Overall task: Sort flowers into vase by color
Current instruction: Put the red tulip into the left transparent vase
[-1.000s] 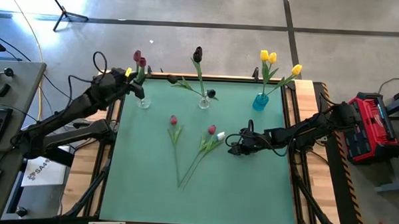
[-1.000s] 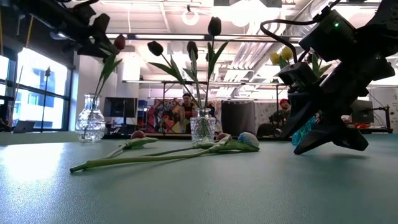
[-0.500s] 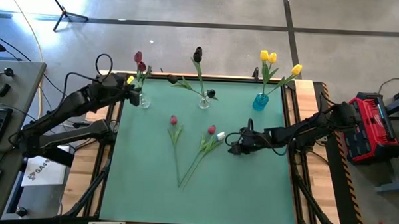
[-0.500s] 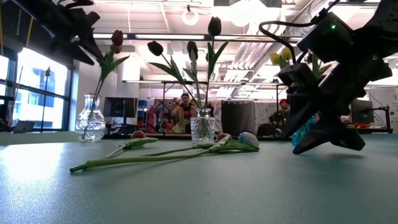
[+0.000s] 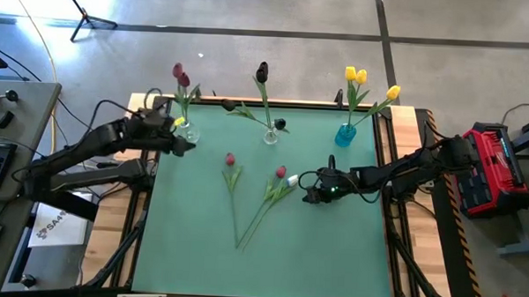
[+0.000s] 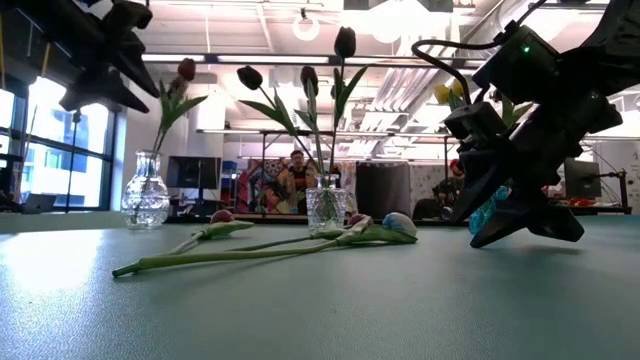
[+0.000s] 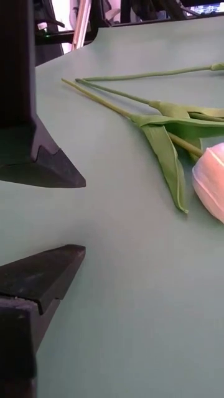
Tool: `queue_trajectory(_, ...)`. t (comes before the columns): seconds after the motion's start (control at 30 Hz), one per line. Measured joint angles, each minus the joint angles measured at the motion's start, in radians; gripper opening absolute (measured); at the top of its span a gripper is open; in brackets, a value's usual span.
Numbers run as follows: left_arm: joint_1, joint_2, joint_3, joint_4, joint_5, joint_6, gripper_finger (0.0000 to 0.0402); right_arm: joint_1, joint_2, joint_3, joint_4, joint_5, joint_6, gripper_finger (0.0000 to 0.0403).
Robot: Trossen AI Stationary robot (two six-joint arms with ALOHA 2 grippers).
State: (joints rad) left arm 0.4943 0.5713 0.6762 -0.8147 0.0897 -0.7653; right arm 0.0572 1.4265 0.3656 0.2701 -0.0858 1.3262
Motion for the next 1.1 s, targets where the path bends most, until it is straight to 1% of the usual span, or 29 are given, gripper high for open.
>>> queue_trajectory(0.2, -0.123, 0.003, -0.079, 0.106, -0.035, -0.117, 0.0112, 0.001, 0.0, 0.0, -0.001, 0.006, 0.0, 0.0156)
queue_trajectory(0.33, -0.194, 0.031, -0.155, 0.248, -0.072, -0.194, 0.011, 0.009, 0.0, 0.0, -0.004, 0.007, 0.0, 0.0156)
queue_trajectory(0.43, -0.249, 0.084, -0.228, 0.396, -0.101, -0.261, 0.011, 0.009, 0.0, 0.001, -0.011, 0.007, 0.0, 0.0156)
queue_trajectory(0.57, -0.322, 0.187, -0.286, 0.536, -0.189, -0.334, 0.011, 0.009, -0.001, 0.002, -0.015, 0.007, 0.001, 0.0156)
queue_trajectory(0.7, -0.369, 0.321, -0.288, 0.575, -0.265, -0.35, 0.011, 0.009, 0.0, 0.002, -0.017, 0.004, 0.006, 0.0156)
queue_trajectory(0.8, -0.39, 0.436, -0.288, 0.677, -0.273, -0.342, 0.011, 0.009, 0.0, 0.002, -0.017, 0.003, 0.004, 0.0156)
queue_trajectory(0.87, -0.4, 0.516, -0.288, 0.787, -0.273, -0.321, 0.011, 0.009, -0.001, 0.002, -0.018, 0.003, 0.002, 0.0156)
queue_trajectory(0.93, -0.4, 0.59, -0.288, 0.874, -0.273, -0.332, 0.011, 0.009, 0.0, 0.002, -0.018, 0.003, 0.002, 0.0156)
queue_trajectory(1.0, -0.399, 0.66, -0.288, 0.91, -0.272, -0.376, 0.011, 0.009, 0.0, 0.002, -0.018, 0.002, 0.002, 0.0156)
queue_trajectory(1.1, -0.396, 0.738, -0.288, 0.921, -0.266, -0.43, 0.011, 0.009, 0.0, 0.002, -0.018, 0.002, 0.004, 0.0156)
